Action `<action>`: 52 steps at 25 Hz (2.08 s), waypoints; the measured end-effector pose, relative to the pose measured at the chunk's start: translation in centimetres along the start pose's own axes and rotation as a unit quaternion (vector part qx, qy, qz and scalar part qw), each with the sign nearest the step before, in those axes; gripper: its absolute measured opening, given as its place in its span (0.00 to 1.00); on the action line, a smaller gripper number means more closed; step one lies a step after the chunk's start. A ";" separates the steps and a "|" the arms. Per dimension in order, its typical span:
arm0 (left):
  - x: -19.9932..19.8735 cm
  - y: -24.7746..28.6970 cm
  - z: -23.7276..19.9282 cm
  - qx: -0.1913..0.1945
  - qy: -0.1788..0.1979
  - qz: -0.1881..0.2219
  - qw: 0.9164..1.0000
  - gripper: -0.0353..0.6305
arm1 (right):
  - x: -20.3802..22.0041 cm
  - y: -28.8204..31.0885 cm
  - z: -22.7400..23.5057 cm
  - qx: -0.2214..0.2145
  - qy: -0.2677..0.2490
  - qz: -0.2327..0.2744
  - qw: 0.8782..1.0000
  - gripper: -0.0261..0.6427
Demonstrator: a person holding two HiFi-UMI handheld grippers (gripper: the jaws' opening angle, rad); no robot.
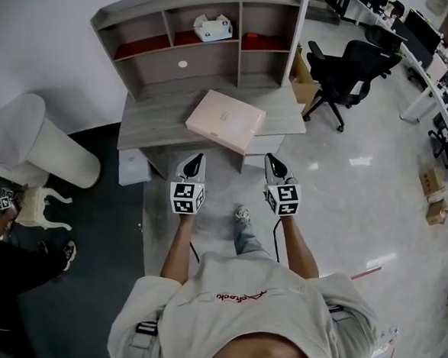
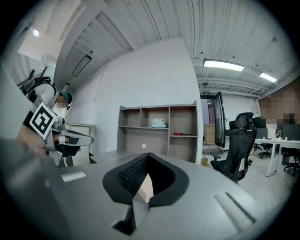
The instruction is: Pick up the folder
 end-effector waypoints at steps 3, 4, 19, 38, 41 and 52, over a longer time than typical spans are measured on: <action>-0.7 2.4 -1.0 -0.001 -0.001 0.001 1.000 0.05 | -0.6 2.3 1.3 -0.001 0.001 -0.001 1.000 0.05; -1.0 3.3 -1.3 -0.002 -0.001 0.002 1.000 0.05 | -0.9 3.1 1.7 -0.002 0.001 0.000 1.000 0.05; -4.4 15.5 -6.6 -0.023 -0.005 0.000 1.000 0.05 | -4.3 15.3 8.3 -0.022 0.002 -0.009 1.000 0.05; -4.0 24.9 -10.9 -0.034 -0.007 -0.030 0.999 0.05 | -4.1 25.0 13.0 -0.040 0.018 -0.029 0.999 0.05; -3.3 24.9 -11.2 -0.028 -0.008 -0.039 0.999 0.05 | -3.3 25.3 12.6 -0.040 0.020 -0.039 0.998 0.05; -0.2 24.7 -12.3 0.007 -0.025 -0.065 0.998 0.05 | -1.3 26.4 10.3 -0.028 0.027 -0.071 0.997 0.05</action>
Point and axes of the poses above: the fingertips, and each gripper's own axes: y forward along the fingers, z to its right, x out of its underside, the point moved 5 cm from there along -y, backward along the fingers, and after that the axes turned 8 degrees about y, right-handed, at the moved point
